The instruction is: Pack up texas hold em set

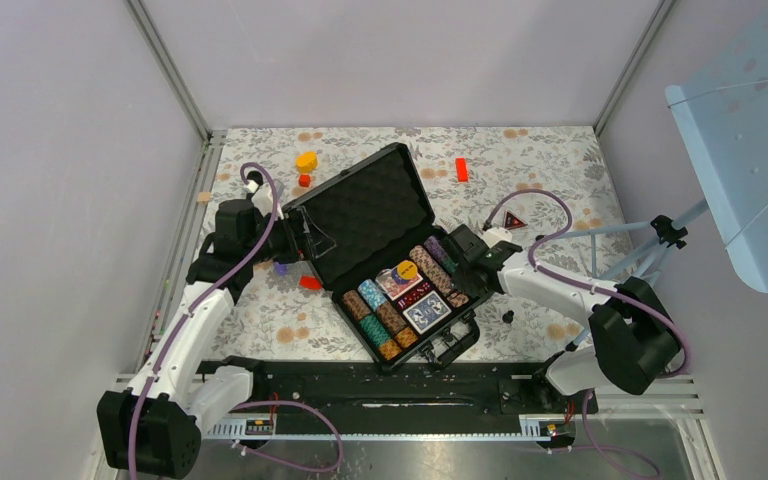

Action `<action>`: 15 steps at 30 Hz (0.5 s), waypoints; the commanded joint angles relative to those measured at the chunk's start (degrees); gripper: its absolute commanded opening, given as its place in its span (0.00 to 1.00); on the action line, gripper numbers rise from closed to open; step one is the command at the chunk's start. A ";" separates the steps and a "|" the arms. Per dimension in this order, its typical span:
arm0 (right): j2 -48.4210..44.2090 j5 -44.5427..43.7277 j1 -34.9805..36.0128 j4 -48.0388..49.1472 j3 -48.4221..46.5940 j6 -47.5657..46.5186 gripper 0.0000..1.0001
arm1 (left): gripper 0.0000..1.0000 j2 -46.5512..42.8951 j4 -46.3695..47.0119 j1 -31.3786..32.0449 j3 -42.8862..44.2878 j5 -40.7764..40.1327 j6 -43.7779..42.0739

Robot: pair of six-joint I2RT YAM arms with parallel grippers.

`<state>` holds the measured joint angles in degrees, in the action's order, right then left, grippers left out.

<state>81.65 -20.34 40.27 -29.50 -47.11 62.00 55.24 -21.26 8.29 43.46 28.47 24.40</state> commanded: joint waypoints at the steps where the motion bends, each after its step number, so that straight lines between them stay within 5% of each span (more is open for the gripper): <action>1: 2.14 6.64 0.55 2.37 -1.17 -0.73 0.09 | 0.89 0.42 1.60 -0.39 0.55 -1.38 -1.02; 15: 1.31 11.02 0.57 4.40 -0.84 -1.63 0.07 | 0.89 0.54 1.56 -0.38 0.57 -1.27 -1.02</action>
<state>82.35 -19.46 39.92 -28.45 -47.72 59.88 55.24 -21.26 8.29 43.46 28.47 24.40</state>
